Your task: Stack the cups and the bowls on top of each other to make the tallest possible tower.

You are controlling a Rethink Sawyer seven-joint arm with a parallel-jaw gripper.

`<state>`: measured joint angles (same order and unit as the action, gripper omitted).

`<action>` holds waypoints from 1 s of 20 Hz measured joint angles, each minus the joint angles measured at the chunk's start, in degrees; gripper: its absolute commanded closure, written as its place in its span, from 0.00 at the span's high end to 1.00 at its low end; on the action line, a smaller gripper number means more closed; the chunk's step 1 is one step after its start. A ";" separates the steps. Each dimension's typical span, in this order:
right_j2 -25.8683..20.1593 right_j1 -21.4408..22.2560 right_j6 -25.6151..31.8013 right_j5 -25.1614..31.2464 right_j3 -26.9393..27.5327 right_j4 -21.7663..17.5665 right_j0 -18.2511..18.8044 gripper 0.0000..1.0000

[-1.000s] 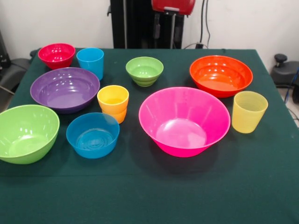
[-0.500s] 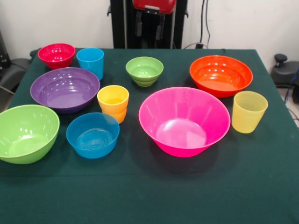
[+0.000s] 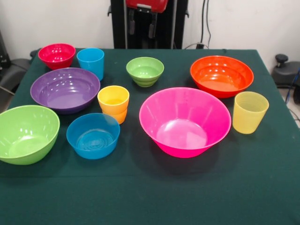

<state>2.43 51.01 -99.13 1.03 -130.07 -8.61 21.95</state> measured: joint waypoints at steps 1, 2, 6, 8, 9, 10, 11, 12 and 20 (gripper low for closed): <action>-0.10 0.09 0.00 0.00 -0.06 -0.13 0.12 1.00; -0.21 0.21 0.00 0.00 -0.13 -0.27 0.28 1.00; -0.49 0.81 0.00 0.00 -0.31 -0.53 1.02 1.00; -0.55 1.21 0.00 0.00 -0.39 -0.58 1.38 1.00; -0.56 1.31 0.00 0.00 -0.40 -0.63 1.47 1.00; -0.62 1.58 0.00 0.00 -0.48 -0.69 1.76 1.00; -0.63 1.67 0.00 0.00 -0.52 -0.69 1.86 1.00; -0.64 1.79 0.00 0.00 -0.57 -0.69 1.98 1.00; -0.75 2.72 0.00 0.00 -0.86 -0.81 2.63 1.00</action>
<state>1.68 53.73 -99.13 1.03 -130.93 -9.41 24.58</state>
